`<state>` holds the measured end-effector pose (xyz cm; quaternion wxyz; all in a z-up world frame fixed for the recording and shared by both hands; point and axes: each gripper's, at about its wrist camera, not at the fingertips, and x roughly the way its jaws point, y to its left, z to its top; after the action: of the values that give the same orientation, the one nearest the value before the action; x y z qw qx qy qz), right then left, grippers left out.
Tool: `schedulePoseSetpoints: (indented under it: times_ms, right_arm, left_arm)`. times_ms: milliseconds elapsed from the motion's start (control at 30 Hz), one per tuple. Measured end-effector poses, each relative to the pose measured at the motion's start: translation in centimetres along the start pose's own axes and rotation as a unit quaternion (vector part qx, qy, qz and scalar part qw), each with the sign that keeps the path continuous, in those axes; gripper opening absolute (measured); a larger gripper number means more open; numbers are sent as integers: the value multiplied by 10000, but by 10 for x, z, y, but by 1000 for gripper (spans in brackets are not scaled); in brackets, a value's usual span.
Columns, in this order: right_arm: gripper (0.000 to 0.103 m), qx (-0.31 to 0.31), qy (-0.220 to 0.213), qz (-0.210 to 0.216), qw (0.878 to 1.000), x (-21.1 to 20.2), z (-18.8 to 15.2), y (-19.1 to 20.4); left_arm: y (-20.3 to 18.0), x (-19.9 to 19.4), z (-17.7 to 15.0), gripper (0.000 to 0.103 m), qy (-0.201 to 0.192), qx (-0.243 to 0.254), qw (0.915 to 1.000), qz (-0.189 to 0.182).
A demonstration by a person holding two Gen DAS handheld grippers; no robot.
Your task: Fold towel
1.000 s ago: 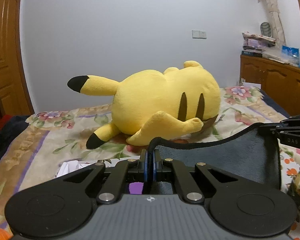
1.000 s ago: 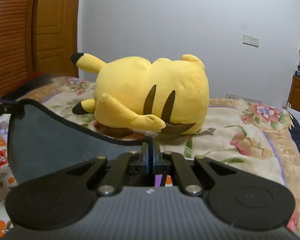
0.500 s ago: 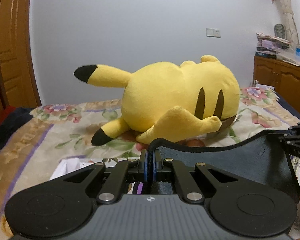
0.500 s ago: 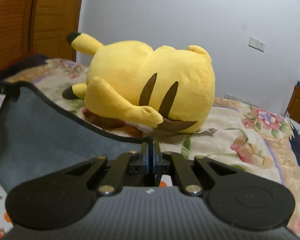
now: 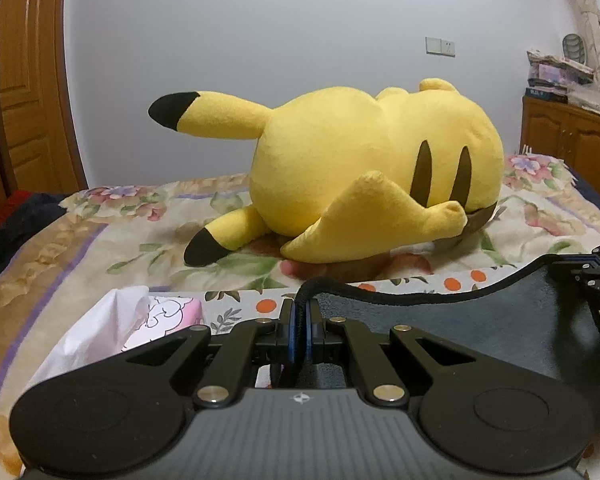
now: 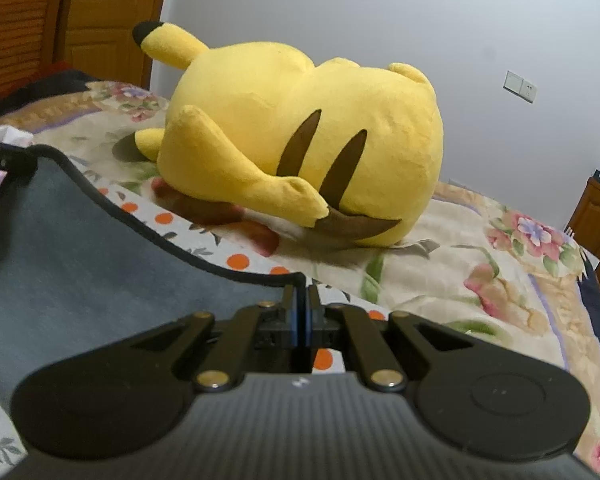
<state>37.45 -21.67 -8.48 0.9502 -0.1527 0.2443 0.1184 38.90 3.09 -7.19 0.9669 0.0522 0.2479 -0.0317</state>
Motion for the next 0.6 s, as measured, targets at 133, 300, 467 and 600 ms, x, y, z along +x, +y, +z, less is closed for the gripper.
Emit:
schedulePoseSetpoints:
  times_ms: [133, 300, 467, 600]
  right_arm:
    - [4, -57, 31, 14, 10000, 3, -1, 1]
    - [4, -96, 165, 7, 9998, 12, -4, 3]
    - [4, -114, 323, 11, 9994, 20, -8, 5]
    - [5, -54, 410, 20, 9991, 22, -8, 4]
  left_arm:
    - [-1, 5, -2, 6, 47, 125, 9999, 0]
    - [-1, 17, -7, 6, 228, 134, 9996, 45]
    - [-3, 28, -13, 6, 412, 162, 9990, 79]
    - [-4, 32, -16, 7, 464, 218, 9986, 121]
